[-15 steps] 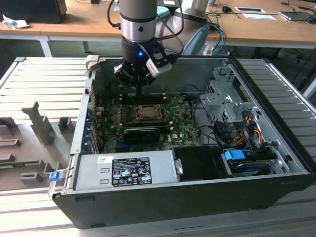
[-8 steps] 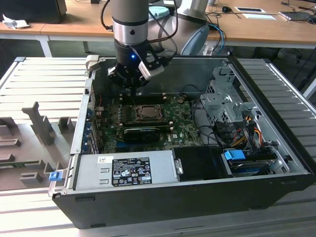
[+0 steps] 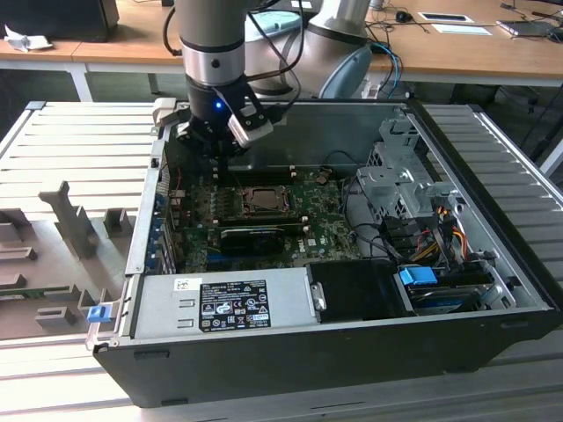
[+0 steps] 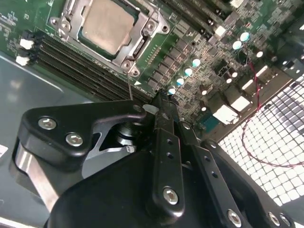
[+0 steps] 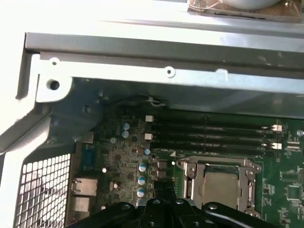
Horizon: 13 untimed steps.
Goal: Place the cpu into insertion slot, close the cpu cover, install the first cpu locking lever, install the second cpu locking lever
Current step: 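Install the first cpu locking lever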
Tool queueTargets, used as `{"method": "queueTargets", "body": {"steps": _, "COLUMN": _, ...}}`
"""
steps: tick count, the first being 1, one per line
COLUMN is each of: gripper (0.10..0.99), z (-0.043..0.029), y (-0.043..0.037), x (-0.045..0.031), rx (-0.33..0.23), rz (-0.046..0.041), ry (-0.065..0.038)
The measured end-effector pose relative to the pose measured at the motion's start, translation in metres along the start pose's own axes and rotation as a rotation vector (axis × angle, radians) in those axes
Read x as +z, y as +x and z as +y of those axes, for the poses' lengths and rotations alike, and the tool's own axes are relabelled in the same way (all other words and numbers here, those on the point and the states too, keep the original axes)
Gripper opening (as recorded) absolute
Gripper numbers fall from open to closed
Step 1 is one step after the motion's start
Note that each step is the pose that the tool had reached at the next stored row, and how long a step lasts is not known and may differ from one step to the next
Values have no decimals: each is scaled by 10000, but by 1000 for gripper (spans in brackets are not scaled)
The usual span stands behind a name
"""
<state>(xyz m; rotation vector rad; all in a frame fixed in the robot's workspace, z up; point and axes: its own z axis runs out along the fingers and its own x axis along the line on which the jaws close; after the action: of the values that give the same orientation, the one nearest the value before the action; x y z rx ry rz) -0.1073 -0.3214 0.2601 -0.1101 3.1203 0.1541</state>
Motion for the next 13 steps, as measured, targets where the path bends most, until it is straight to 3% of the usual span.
{"method": "queueTargets", "body": {"steps": 3, "gripper": 106, "z": 59, "y": 21, "x": 30, "rx": 19, "rz": -5, "ry": -59}}
{"method": "queueTargets", "body": {"steps": 13, "gripper": 106, "z": 199, "y": 23, "x": 53, "rx": 30, "rz": -7, "ry": -65}}
